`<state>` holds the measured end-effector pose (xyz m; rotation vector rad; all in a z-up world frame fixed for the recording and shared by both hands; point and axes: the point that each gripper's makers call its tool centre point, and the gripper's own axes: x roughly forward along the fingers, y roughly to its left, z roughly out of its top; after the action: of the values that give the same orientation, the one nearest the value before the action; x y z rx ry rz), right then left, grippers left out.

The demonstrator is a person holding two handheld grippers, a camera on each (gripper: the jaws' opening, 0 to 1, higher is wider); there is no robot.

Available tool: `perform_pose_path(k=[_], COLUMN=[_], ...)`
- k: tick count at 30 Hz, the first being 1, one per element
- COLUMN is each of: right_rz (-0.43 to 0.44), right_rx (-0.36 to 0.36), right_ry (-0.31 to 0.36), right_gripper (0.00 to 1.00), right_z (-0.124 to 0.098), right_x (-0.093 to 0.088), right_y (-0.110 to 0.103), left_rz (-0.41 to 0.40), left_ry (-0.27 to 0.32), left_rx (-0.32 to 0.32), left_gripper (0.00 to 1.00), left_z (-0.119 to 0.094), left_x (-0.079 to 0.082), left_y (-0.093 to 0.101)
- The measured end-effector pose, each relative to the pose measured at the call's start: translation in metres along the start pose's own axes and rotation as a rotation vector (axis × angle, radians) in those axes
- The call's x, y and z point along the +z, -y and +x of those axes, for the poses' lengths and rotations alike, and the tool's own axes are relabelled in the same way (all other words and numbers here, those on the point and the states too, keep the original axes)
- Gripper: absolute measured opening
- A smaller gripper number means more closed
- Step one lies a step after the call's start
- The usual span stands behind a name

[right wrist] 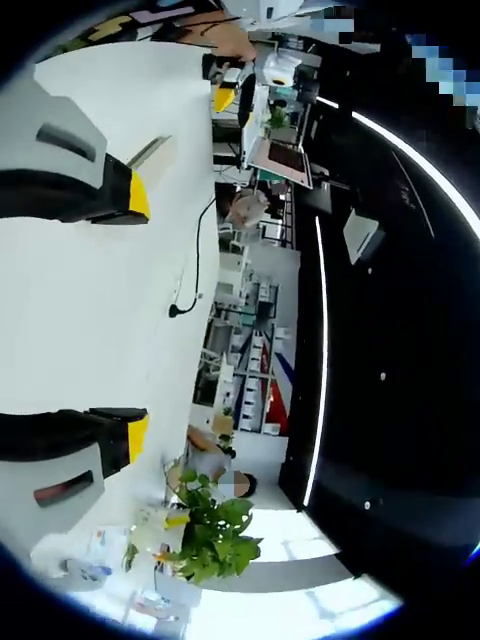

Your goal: Arrange the utensils inside the cutlery case until each visible utensil rests in its matching compartment.

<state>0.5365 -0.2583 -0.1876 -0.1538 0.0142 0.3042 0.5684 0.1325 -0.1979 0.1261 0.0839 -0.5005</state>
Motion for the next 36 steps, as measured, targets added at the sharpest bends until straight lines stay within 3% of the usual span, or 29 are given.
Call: perform_pose_path(k=[5,11,14,16,23,36], right_rz=[-0.021,0.023,0.026,0.026,0.072,0.091], right_rx=[-0.071,-0.110,-0.131,-0.162,-0.260,-0.239], right_ry=[-0.018,-0.046,-0.037,-0.069,-0.038,-0.049], right_gripper=[1.00,0.99,0.99,0.99,0.99,0.99], right_z=[-0.009,-0.015,-0.021,-0.024,-0.037,-0.033], right_x=[-0.013,-0.027,-0.025,-0.030,-0.031,-0.036], right_y=[0.013,0.022,0.027,0.034,0.057,0.048], left_rz=[-0.011,0.016,0.019,0.017,0.014,0.002], left_ry=[0.037,0.041,0.042,0.032,0.039,0.055], left_rx=[0.035,0.062,0.064,0.068,0.124,0.169], left_gripper=[1.00,1.00,1.00,1.00,1.00,1.00], left_z=[-0.005,-0.005,-0.004,-0.002,-0.002,-0.013], left_x=[0.002,0.007,0.006,0.004,0.002,0.006], left_y=[0.004,0.003,0.003,0.003,-0.008,-0.015])
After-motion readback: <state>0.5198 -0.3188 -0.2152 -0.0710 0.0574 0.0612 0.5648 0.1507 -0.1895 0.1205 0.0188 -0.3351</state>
